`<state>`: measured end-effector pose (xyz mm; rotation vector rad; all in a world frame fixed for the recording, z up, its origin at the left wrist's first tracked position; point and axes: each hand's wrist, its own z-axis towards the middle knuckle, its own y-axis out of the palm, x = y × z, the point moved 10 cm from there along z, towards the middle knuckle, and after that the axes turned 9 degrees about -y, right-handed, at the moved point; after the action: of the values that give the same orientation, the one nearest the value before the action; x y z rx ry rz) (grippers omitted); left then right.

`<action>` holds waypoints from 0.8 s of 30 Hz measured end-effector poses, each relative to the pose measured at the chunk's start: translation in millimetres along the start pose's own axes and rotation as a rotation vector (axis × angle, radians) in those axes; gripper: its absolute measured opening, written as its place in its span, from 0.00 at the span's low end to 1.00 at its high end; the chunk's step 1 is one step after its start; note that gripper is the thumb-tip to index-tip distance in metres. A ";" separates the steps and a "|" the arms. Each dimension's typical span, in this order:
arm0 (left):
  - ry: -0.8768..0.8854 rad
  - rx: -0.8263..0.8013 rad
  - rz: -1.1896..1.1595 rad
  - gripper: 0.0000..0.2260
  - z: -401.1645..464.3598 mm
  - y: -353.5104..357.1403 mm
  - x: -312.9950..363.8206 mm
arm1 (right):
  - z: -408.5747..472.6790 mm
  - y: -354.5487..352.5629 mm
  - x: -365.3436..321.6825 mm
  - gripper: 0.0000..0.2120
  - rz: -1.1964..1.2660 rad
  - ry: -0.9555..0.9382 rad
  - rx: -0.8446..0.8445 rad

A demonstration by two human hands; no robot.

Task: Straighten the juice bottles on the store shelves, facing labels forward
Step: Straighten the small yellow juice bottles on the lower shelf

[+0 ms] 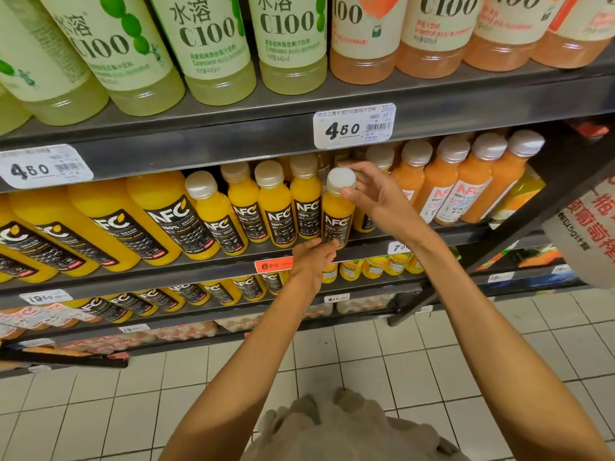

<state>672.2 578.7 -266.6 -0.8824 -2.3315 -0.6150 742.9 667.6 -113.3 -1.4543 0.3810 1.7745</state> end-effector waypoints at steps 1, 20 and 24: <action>-0.002 0.005 -0.011 0.16 0.8 0.7 -0.2 | 1.9 0.6 -0.5 0.18 -0.035 -0.004 -0.012; -0.056 -0.127 -0.150 0.18 15.0 7.1 -1.9 | 21.8 4.4 -33.8 0.13 -1.009 -0.306 0.120; -0.022 -0.040 -0.131 0.20 15.6 -22.5 0.6 | 37.7 41.6 -33.4 0.21 -1.067 -0.313 -0.026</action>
<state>650.7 572.8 -282.5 -0.7618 -2.4191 -0.7111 687.6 653.4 -81.5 -1.0315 -0.5121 1.0688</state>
